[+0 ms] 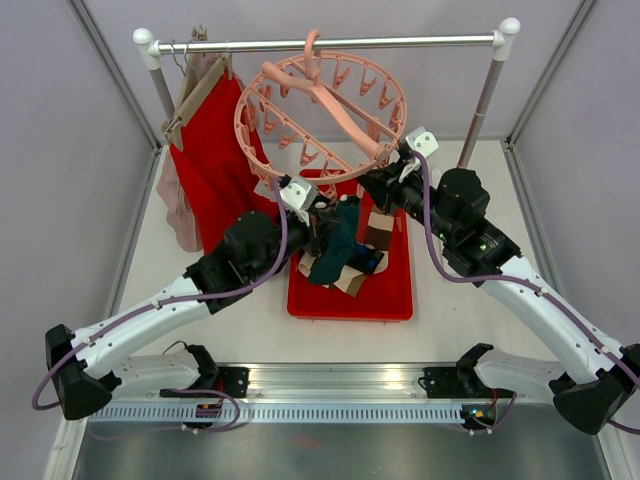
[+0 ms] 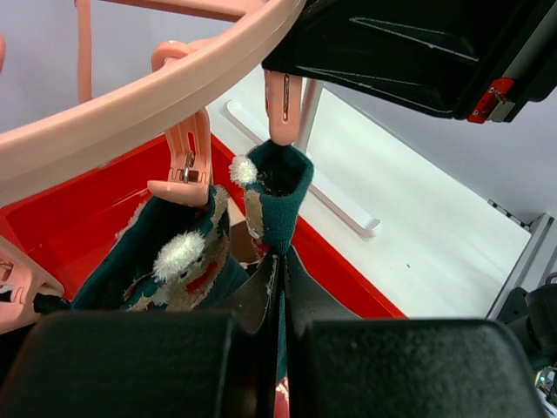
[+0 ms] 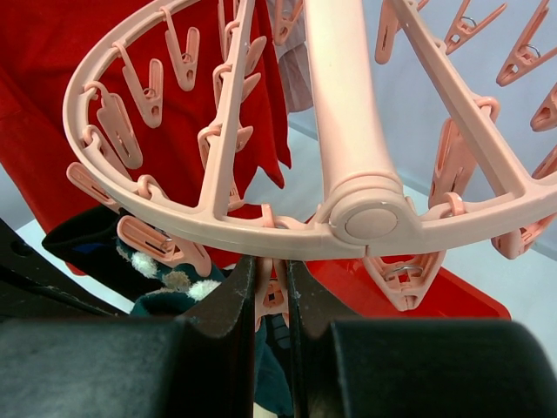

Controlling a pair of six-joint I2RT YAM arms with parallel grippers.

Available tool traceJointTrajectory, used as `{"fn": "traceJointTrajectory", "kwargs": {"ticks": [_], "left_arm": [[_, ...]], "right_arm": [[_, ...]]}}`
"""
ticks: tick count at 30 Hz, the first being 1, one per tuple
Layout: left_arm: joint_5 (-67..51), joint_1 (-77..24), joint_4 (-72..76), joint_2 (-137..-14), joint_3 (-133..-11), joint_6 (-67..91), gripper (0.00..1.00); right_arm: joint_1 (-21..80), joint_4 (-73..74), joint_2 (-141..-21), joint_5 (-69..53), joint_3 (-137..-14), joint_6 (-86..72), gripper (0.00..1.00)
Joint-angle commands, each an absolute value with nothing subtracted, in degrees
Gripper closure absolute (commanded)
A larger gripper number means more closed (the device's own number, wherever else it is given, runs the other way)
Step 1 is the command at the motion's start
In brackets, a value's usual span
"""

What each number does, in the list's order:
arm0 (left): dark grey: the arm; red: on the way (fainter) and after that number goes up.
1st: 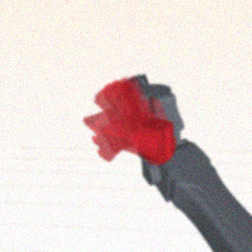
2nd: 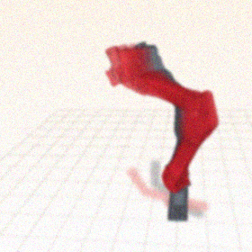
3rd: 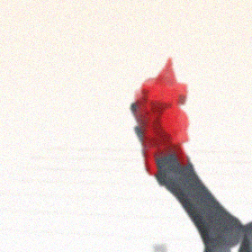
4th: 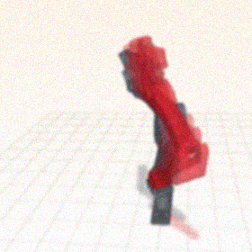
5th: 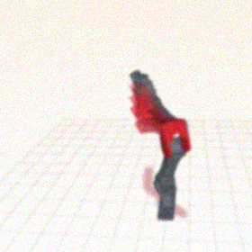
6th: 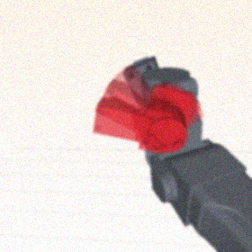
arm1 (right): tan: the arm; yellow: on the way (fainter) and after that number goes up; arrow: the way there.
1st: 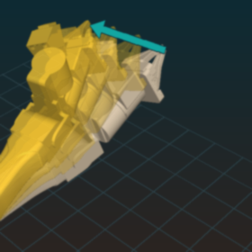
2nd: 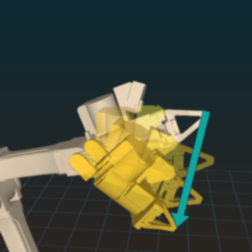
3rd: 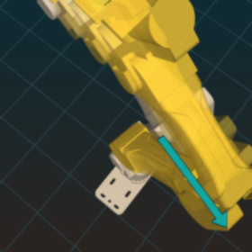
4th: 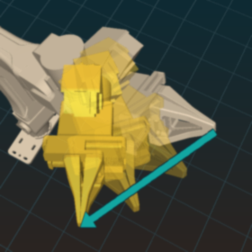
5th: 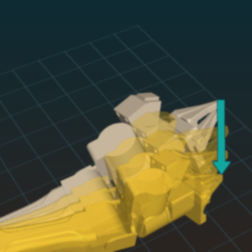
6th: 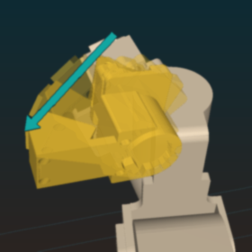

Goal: Clip the socks to the hanger
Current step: Open the clamp at the hanger, then clamp the sock onto the hanger.

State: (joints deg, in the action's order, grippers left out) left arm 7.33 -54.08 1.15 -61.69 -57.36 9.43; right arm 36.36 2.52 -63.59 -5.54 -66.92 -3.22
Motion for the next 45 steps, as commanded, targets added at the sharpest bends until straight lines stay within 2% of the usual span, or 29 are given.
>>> {"fn": "traceJointTrajectory", "kwargs": {"ticks": [1, 45], "left_arm": [[6.6, -54.0, 5.1, -62.1, -59.4, 8.3, 0.98], [9.5, -54.0, 8.1, -65.7, -58.3, 8.1, 0.98]], "right_arm": [[36.6, 2.0, -63.6, -5.4, -69.5, -3.7, 1.0], [36.6, 4.4, -61.7, -3.8, -70.2, -3.5, 1.0]]}}
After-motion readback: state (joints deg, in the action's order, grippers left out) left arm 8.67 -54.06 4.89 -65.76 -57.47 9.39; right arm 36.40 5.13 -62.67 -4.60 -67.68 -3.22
